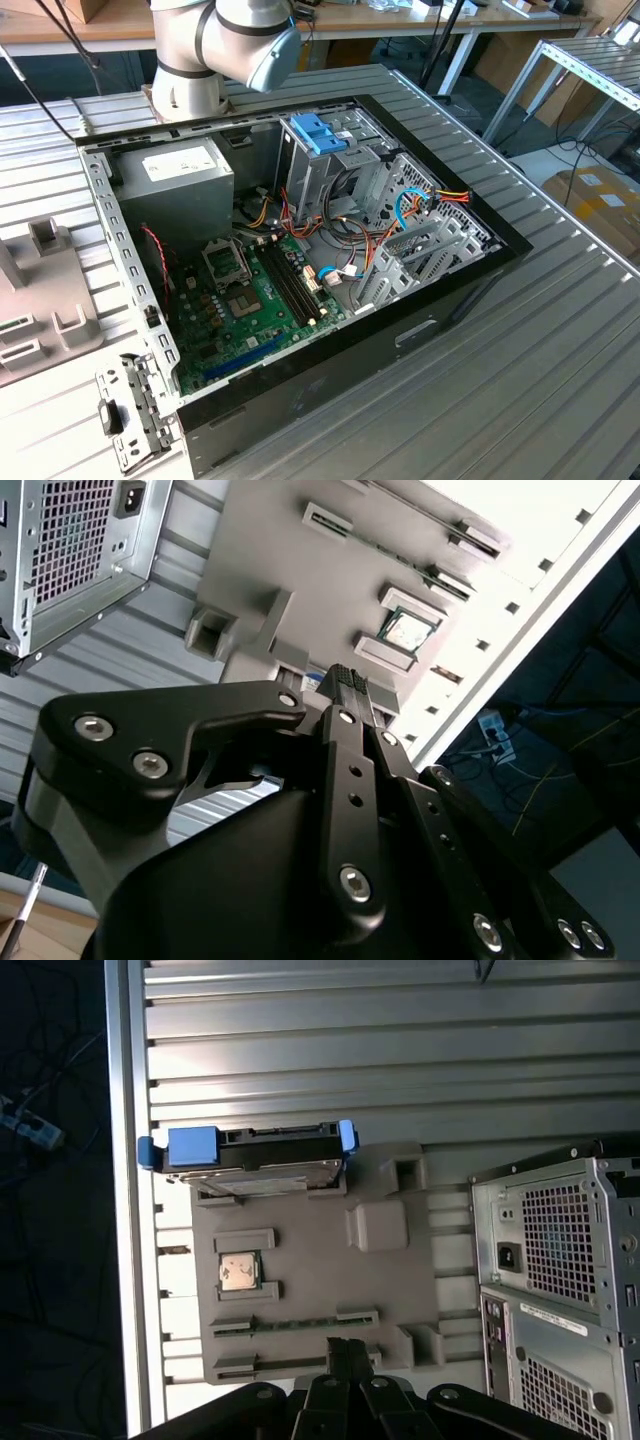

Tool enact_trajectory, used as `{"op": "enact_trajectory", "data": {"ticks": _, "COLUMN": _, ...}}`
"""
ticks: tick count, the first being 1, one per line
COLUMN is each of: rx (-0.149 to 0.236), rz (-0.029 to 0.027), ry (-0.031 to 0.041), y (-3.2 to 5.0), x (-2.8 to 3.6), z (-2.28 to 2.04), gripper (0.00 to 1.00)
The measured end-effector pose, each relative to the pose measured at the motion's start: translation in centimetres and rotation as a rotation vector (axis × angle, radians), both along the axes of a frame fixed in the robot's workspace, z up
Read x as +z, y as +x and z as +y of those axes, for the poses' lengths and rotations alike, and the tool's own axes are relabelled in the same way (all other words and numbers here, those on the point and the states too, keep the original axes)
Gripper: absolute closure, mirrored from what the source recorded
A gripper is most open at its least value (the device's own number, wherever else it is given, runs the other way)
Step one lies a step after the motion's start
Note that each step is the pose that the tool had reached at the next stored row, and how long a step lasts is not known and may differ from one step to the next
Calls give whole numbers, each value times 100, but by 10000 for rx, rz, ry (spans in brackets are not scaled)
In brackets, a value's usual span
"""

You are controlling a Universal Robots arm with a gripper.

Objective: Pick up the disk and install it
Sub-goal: 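Reach for the disk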

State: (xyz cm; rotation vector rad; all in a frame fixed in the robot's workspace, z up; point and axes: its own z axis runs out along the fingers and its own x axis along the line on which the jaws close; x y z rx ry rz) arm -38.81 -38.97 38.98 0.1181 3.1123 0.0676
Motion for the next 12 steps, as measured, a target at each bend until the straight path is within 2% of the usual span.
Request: {"op": "enact_trajectory", "data": {"ticks": 12, "rx": 1, "rz": 0, "ry": 0, "y": -84, "x": -11, "z": 28, "gripper": 89}}
